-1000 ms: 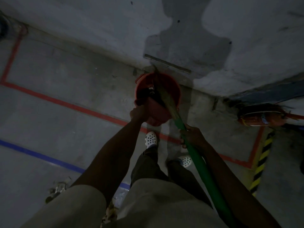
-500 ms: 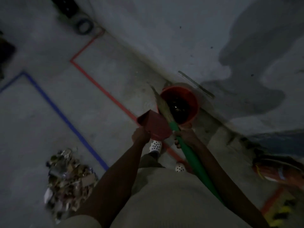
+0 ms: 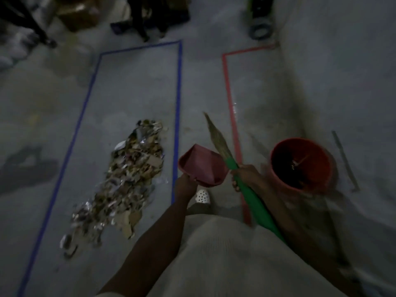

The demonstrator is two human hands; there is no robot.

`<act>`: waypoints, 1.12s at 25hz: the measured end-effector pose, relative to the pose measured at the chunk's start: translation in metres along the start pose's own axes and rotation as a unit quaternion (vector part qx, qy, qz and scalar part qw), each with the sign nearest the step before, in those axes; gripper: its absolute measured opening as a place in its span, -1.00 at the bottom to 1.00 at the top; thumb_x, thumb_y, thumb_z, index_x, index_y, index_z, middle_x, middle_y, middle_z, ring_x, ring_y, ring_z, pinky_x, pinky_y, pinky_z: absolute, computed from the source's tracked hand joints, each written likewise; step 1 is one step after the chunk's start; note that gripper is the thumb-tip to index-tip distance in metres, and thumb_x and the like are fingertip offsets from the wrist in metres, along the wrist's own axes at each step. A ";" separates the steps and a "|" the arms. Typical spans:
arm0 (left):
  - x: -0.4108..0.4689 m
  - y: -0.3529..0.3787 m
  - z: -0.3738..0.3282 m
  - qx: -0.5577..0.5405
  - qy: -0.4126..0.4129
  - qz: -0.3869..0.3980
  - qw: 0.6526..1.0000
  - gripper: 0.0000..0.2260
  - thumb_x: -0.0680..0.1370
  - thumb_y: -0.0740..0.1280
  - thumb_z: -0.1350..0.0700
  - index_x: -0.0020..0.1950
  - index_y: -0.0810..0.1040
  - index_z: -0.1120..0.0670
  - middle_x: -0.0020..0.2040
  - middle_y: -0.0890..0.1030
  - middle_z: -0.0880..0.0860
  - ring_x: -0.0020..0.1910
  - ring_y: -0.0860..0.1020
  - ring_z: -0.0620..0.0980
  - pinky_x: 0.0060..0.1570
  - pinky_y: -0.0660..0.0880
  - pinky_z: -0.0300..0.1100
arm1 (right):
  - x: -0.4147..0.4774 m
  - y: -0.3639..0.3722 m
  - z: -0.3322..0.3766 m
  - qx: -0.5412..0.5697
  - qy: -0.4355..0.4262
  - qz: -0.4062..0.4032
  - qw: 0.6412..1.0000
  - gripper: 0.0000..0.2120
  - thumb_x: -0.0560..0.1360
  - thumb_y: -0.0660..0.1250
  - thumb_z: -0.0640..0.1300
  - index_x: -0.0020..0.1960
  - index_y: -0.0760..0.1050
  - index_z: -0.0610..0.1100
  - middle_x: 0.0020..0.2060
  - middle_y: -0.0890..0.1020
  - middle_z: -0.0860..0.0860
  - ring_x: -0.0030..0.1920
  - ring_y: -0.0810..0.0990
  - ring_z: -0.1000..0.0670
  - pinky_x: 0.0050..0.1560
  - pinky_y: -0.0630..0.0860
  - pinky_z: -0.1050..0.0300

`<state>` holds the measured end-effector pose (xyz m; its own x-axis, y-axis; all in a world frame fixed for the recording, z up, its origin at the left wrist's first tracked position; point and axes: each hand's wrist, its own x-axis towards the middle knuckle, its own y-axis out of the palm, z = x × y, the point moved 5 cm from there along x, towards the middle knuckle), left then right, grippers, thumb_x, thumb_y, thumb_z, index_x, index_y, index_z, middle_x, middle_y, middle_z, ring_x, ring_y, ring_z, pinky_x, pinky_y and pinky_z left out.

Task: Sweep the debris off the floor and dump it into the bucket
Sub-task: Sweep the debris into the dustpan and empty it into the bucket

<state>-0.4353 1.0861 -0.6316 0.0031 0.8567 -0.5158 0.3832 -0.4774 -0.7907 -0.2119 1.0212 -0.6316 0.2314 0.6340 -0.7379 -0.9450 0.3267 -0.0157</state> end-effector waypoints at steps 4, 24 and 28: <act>-0.030 -0.018 0.097 -0.057 -0.106 -0.029 0.992 -0.60 0.66 0.17 -0.06 0.41 0.44 0.13 0.35 0.51 0.16 0.32 0.49 0.16 0.30 0.42 0.00 | -0.010 0.099 -0.005 -0.090 -0.002 0.120 0.989 -0.61 0.55 0.30 -0.33 0.35 0.51 -0.12 -0.45 0.51 -0.16 -0.55 0.47 -0.04 -0.53 0.43 0.18; -0.167 -0.103 0.555 -0.322 -0.431 -0.217 0.814 -0.65 0.58 0.30 0.05 0.33 0.49 0.13 0.21 0.58 0.24 0.23 0.54 0.24 0.18 0.46 -0.01 | -0.101 0.561 -0.138 -0.447 0.041 0.344 0.825 -0.51 0.57 0.32 -0.31 0.48 0.37 -0.23 -0.54 0.53 -0.11 -0.58 0.50 -0.03 -0.53 0.44 0.19; -0.183 -0.105 0.604 -0.394 -0.487 -0.258 0.736 -0.70 0.57 0.31 0.08 0.30 0.54 0.11 0.20 0.61 0.22 0.19 0.56 0.23 0.13 0.48 -0.02 | -0.105 0.616 -0.144 -0.481 0.042 0.356 0.800 -0.54 0.58 0.30 -0.31 0.46 0.38 -0.23 -0.47 0.53 -0.14 -0.54 0.50 -0.04 -0.52 0.44 0.17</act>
<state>-1.0340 0.8613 -0.6538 -0.8467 0.1555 -0.5088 0.5189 0.4524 -0.7253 -0.8510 1.0553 -0.6611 -0.4226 0.3569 -0.8331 -0.5797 -0.8130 -0.0543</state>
